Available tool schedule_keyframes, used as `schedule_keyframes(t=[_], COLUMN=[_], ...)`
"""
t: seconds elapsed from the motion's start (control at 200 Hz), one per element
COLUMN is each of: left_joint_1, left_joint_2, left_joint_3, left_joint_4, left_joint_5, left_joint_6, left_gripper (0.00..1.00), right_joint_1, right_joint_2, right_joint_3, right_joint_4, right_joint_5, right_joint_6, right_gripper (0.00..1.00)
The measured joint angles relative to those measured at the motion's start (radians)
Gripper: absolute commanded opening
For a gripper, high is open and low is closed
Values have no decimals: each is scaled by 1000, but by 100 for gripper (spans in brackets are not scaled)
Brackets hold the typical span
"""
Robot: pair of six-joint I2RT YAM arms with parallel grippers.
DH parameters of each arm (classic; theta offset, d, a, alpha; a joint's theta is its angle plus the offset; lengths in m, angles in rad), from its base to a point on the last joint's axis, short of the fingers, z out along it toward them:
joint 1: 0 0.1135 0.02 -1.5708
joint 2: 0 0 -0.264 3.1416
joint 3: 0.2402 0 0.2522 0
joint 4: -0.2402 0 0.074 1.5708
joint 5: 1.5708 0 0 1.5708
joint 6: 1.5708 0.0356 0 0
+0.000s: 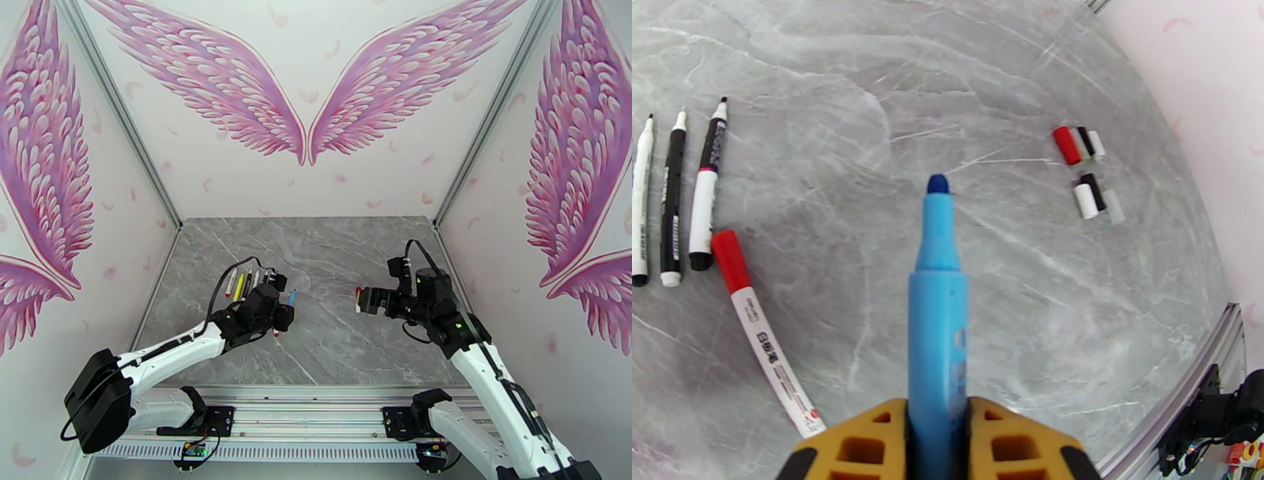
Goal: Open the pen caps
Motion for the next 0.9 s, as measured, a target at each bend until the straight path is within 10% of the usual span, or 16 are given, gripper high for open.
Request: schedule_keyframes(t=[0.9], left_joint_1=[126], left_joint_2=[628], left_joint_3=[443], left_joint_4=[-104], left_joint_5=[-298], left_joint_6=[115], left_gripper=[12], right_joint_1=[1], right_joint_2=[-96], right_joint_3=[-54], right_joint_4=[-53], right_joint_5=[-49], right_joint_6=[-6], right_gripper=[99])
